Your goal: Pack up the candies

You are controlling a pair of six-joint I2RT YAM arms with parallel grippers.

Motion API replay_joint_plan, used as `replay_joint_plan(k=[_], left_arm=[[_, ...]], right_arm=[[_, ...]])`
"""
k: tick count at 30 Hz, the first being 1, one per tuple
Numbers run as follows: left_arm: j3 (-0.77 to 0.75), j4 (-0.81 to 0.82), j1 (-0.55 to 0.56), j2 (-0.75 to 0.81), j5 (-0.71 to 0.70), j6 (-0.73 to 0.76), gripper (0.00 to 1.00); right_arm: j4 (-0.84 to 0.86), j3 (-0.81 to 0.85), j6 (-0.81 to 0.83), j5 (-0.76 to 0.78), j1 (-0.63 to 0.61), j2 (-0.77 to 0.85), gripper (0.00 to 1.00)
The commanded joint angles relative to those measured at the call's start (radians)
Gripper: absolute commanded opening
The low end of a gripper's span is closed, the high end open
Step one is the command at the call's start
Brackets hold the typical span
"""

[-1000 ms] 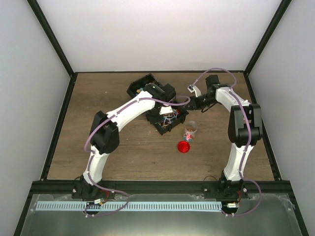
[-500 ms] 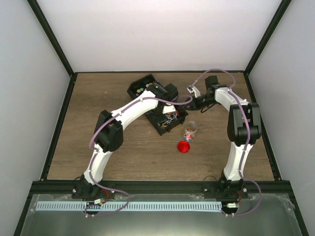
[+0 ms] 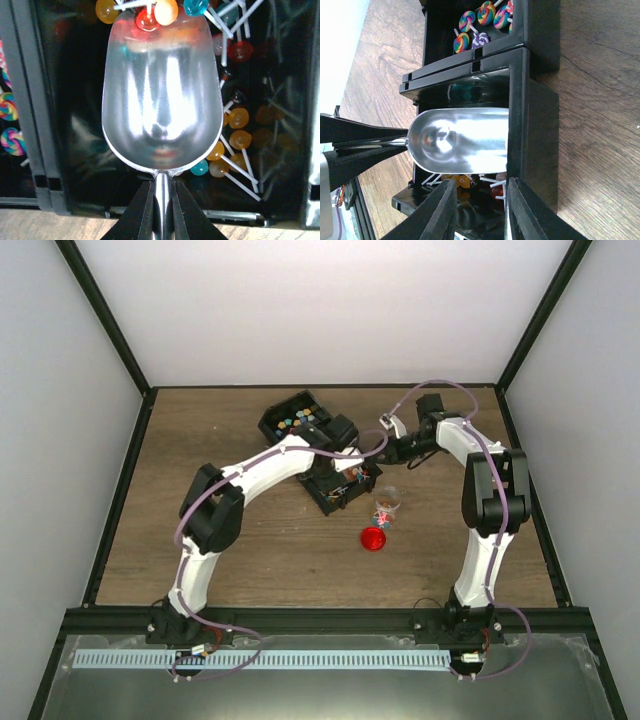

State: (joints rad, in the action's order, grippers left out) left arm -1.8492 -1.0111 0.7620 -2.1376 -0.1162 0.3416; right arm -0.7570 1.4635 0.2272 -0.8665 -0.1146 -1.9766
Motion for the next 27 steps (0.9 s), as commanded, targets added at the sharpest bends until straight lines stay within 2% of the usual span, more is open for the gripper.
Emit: replay_joint_plan(k=[1,7,16,22,27], left_arm=[[0.126,0.191,-0.006,0.107,0.068,-0.051,0.04],[0.347,0.385,-0.014,0.259,0.064,-0.062,0.04],[0.574,0.605,-0.058,0.384,0.144,-0.067,0.04],[0.594,0.58,-0.084,0.415,0.141,-0.017,0.04],[0.485,0.372,-0.084,0.354,0.122,0.065,0.04]], right_arm=[[-0.011,0.029,0.014,-0.005,-0.011,-0.007,0.3],[-0.011,0.033,0.02,0.018,-0.01,-0.005,0.3],[-0.029,0.04,0.037,0.025,0.001,-0.006,0.3],[-0.04,0.052,0.046,0.028,0.01,-0.001,0.3],[-0.056,0.069,0.054,0.018,0.01,-0.003,0.31]])
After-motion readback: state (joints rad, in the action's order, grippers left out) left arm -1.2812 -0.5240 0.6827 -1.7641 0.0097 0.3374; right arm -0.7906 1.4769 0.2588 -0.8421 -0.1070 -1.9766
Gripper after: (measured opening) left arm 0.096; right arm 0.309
